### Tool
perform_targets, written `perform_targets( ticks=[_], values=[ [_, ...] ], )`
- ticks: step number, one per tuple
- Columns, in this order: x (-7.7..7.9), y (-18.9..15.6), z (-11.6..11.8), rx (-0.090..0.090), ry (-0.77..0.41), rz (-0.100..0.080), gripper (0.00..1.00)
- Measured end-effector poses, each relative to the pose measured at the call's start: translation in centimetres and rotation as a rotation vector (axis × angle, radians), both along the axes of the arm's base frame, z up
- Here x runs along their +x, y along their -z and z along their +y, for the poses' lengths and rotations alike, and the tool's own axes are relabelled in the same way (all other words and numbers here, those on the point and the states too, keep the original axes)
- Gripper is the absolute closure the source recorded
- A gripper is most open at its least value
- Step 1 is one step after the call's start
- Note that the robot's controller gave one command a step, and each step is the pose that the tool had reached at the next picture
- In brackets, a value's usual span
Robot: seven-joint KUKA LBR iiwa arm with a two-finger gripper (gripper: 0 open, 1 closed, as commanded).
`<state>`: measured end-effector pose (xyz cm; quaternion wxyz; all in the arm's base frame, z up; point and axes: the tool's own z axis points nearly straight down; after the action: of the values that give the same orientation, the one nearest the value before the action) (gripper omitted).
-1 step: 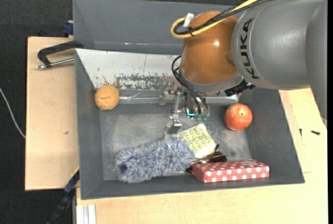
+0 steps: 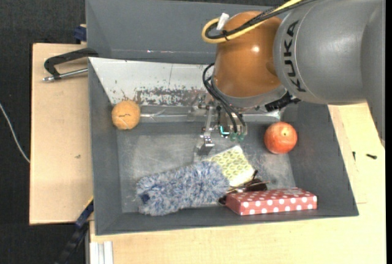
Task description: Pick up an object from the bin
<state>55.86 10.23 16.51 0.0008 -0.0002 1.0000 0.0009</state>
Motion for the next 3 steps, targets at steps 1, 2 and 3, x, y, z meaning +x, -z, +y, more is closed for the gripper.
perform_targets(
  ticks=[1, 2, 3],
  values=[
    [-1.6, 1.4, -0.1, 0.0, -0.095, -0.01, 0.0],
    [-5.3, 7.3, -2.0, 0.0, -0.141, 0.005, 1.0],
    [-5.3, 7.3, -2.0, 0.0, -0.141, 0.005, 1.0]
  ],
)
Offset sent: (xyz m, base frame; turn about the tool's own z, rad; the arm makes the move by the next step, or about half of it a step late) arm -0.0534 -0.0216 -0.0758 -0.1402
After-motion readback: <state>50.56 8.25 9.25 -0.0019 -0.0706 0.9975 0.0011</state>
